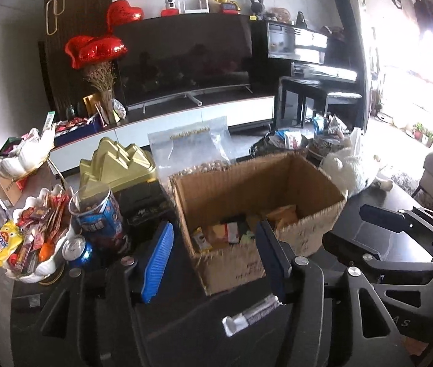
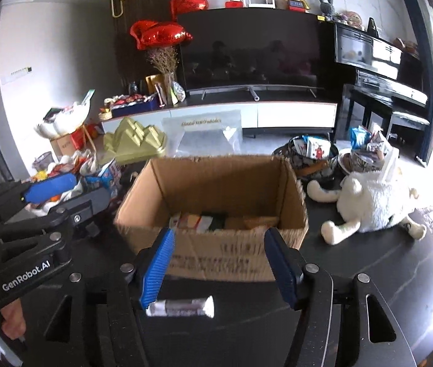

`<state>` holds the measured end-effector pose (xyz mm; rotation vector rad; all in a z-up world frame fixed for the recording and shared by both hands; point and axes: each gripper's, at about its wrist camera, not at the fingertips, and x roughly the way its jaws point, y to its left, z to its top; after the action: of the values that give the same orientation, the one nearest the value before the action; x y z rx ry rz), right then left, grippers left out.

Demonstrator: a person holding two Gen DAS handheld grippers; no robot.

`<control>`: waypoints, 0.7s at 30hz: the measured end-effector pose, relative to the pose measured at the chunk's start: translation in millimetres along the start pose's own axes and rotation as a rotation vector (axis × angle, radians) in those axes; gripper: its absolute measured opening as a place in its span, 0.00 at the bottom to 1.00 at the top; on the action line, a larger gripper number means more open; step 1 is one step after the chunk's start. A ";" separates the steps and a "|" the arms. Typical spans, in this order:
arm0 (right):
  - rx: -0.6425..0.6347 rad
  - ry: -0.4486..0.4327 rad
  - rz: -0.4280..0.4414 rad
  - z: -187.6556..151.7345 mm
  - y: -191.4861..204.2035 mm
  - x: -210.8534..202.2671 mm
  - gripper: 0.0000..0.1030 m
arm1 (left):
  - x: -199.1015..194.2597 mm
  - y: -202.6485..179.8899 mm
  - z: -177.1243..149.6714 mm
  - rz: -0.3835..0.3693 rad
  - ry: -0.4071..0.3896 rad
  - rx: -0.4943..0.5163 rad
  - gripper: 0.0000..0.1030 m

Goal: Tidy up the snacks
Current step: 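Move the left gripper toward the white-and-grey bar on the table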

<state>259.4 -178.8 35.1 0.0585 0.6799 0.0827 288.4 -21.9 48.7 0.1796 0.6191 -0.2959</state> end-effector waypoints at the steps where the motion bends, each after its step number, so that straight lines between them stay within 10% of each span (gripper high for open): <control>1: -0.003 0.002 -0.003 -4.4 2.6 -0.8 0.60 | -1.4 0.7 -4.1 0.001 0.003 0.003 0.55; 21: 0.124 0.105 -0.025 -73.6 -4.1 22.8 0.60 | 24.0 -10.0 -74.2 -0.115 0.119 0.101 0.55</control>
<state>230.9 -178.7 -36.6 0.1661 0.7897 0.0199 263.4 -17.8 -25.7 0.2603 0.7342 -0.4301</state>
